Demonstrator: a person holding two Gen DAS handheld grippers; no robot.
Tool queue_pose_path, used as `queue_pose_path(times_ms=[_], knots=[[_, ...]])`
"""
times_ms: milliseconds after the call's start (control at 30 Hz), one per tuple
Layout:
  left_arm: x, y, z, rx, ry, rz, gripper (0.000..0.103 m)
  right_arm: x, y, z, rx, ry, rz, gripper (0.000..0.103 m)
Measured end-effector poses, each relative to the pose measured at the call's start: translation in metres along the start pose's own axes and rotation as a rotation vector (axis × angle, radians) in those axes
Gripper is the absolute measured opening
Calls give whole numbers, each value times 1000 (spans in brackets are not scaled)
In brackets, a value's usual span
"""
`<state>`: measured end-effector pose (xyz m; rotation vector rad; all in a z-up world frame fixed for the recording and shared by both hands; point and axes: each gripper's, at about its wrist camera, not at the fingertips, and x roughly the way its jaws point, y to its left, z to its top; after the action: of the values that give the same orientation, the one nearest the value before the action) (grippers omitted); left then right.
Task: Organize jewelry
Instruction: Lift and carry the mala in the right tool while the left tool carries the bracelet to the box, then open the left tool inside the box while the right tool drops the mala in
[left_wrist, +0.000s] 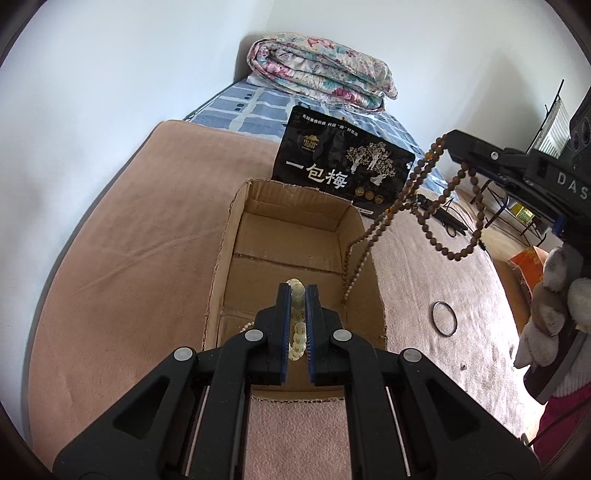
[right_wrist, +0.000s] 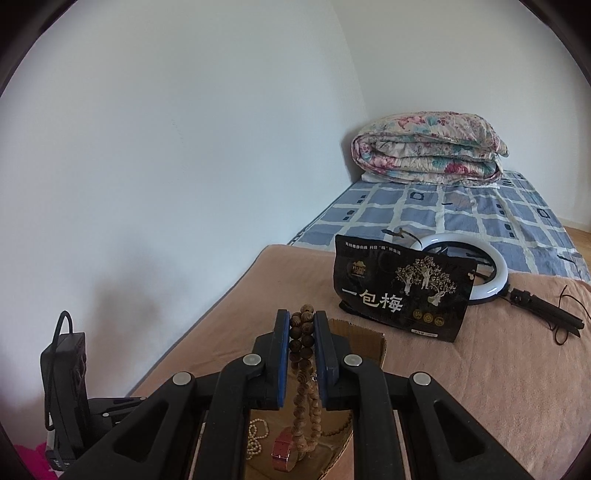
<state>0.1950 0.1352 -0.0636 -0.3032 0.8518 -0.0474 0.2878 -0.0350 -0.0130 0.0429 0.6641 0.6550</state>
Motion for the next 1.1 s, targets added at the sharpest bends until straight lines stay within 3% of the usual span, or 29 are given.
queue_pose_path(times_ms=[400, 433, 533, 567, 633, 733, 933, 1100], knots=[[17, 5, -3, -2, 48, 23, 5, 45, -24, -21, 50, 94, -11, 11], [16, 5, -2, -4, 44, 22, 5, 46, -24, -21, 55, 98, -9, 14], [16, 5, -2, -6, 45, 23, 7, 45, -25, -21, 64, 95, -10, 36], [16, 5, -2, -7, 45, 25, 11, 43, -23, -21, 58, 93, -20, 36], [14, 4, -3, -11, 36, 24, 31, 40, -21, -20, 50, 95, -29, 43], [11, 1, -3, -2, 29, 24, 31, 34, -19, -20, 47, 89, -49, 56], [2, -7, -5, 17, 10, 25, 31, 21, -19, -17, 53, 74, -76, 66], [-10, -16, -6, 42, -15, 25, 31, 12, -18, -16, 51, 72, -90, 67]])
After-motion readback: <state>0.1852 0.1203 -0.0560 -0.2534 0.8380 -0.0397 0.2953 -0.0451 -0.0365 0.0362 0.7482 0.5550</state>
